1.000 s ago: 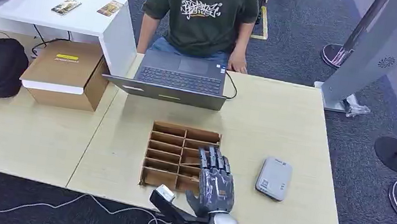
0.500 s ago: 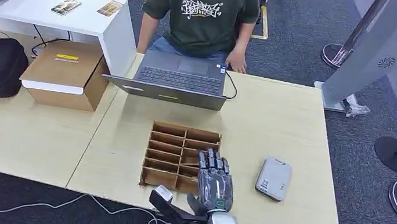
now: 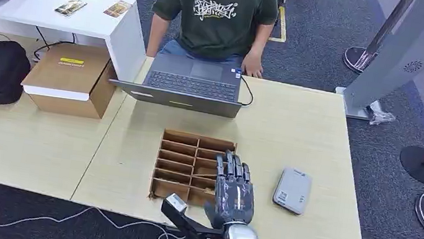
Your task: Pass the card to the sensor for recognition and then transmit it.
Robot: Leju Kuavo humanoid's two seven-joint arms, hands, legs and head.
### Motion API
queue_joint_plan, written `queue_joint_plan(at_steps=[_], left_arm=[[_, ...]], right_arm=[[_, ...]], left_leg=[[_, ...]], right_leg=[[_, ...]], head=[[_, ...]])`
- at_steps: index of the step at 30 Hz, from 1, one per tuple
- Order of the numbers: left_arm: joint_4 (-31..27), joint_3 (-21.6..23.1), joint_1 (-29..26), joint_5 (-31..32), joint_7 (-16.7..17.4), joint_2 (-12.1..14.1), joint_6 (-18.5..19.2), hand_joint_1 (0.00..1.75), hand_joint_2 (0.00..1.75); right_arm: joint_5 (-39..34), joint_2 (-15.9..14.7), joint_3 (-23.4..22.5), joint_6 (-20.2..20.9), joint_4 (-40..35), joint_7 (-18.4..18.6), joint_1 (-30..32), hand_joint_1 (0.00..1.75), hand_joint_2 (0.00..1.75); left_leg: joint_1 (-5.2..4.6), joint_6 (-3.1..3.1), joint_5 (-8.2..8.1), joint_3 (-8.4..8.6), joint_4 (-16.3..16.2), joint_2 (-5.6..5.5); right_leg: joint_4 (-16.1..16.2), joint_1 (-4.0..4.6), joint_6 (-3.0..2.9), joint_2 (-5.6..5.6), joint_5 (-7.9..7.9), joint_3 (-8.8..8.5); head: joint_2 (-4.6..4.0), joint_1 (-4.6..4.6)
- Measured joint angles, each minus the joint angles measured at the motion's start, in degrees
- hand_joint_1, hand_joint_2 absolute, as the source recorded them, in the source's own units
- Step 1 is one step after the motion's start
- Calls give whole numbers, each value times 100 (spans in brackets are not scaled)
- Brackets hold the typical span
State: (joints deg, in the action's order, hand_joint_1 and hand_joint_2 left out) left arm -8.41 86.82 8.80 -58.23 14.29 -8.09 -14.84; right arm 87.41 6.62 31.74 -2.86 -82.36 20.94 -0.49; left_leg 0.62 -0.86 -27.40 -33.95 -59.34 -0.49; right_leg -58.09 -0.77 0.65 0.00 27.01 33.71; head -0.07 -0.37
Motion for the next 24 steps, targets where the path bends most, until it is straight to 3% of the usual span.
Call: queue_joint_plan(at_steps=[24], left_arm=[[0, 42, 10, -160, 77, 17, 88, 0, 0]], right_arm=[[-142, -13, -7, 323, 57, 166, 21, 0, 175]], left_leg=[[0, 0, 0, 0, 0, 2]], right_leg=[[0, 0, 0, 5, 0, 4]], head=[[0, 0]])
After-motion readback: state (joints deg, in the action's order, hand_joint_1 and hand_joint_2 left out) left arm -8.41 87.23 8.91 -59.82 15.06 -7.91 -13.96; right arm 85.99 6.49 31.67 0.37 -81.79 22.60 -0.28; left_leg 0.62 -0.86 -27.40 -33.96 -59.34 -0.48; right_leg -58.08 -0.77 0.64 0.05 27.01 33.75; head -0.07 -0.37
